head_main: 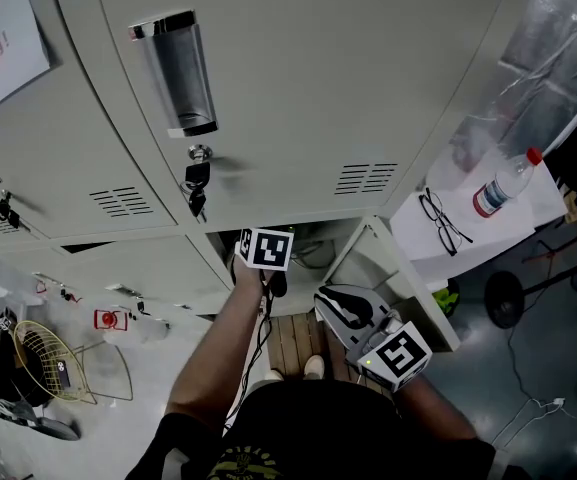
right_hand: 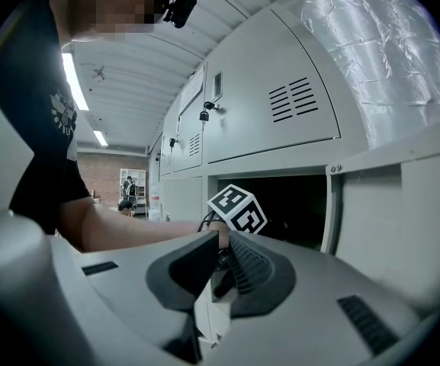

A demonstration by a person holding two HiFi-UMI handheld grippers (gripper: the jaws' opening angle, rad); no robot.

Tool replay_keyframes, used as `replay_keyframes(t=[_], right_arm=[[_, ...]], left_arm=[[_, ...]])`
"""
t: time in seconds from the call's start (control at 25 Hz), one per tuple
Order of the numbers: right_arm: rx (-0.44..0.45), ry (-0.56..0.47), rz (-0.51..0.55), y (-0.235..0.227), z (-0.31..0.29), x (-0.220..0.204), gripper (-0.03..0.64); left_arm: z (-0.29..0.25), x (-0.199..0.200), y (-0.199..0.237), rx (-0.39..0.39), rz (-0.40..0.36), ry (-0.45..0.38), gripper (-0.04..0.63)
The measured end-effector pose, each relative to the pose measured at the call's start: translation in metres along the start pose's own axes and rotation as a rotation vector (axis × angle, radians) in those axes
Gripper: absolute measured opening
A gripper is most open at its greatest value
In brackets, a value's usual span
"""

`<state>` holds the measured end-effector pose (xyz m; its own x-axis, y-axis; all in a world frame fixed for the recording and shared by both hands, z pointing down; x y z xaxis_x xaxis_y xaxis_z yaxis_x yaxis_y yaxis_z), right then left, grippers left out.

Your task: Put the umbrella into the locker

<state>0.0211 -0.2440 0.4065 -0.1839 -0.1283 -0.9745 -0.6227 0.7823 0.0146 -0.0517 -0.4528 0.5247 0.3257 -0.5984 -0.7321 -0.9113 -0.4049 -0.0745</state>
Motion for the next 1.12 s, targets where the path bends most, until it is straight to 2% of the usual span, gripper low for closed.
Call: replay_keyframes(t=[0.16,0.32,0.48,0.64,0.72,0.84,0.92,1.04,1.12], right_arm=[[0.008,-0.001,0.001,0.001,0.001,0.0,0.035],[0.007,0.002,-0.006,0.0,0.004,-0.002,0.035],[0.011,0.004,-0.013,0.001,0.005,-0.003,0.035],[0.021,0.008,-0.023,0.004,0.005,-0.006,0.035],[0.025,0.01,-0.027,0.005,0.006,-0.007,0.035],[0.03,0.011,-0.034,0.005,0.006,-0.009,0.035],[0.033,0.009,-0.039,0.005,0.006,-0.008,0.035],[0.036,0.007,-0.04,0.006,0.007,-0.008,0.035],[0.038,0.008,-0.042,0.006,0.007,-0.009,0.035]], left_arm=[[0.001,0.004,-0.001,0.047,-0.073,0.017,0.405],[0.003,0.005,0.001,0.075,-0.053,-0.015,0.405],[0.005,0.007,0.0,0.072,-0.002,-0.074,0.405],[0.002,0.006,0.002,0.049,0.007,-0.062,0.405],[0.0,0.005,0.002,0.035,-0.005,-0.039,0.419],[0.002,0.011,0.0,0.054,-0.079,-0.051,0.466],[0.001,0.014,0.0,0.061,-0.115,-0.05,0.471],[-0.002,0.007,-0.004,0.028,-0.099,-0.026,0.471],[0.003,0.009,-0.008,0.006,-0.089,-0.047,0.471]])
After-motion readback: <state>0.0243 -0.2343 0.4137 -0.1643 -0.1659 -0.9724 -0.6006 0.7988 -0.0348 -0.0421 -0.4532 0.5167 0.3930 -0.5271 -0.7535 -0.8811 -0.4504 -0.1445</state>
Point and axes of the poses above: the fingertips, and each gripper's own axes: z backward along the fingers, y to its left, x out of its top, the point moved 1 cm from there along z, backward along the fingers, and after that the axes turned 3 degrees about y, right-handed, at the moved point
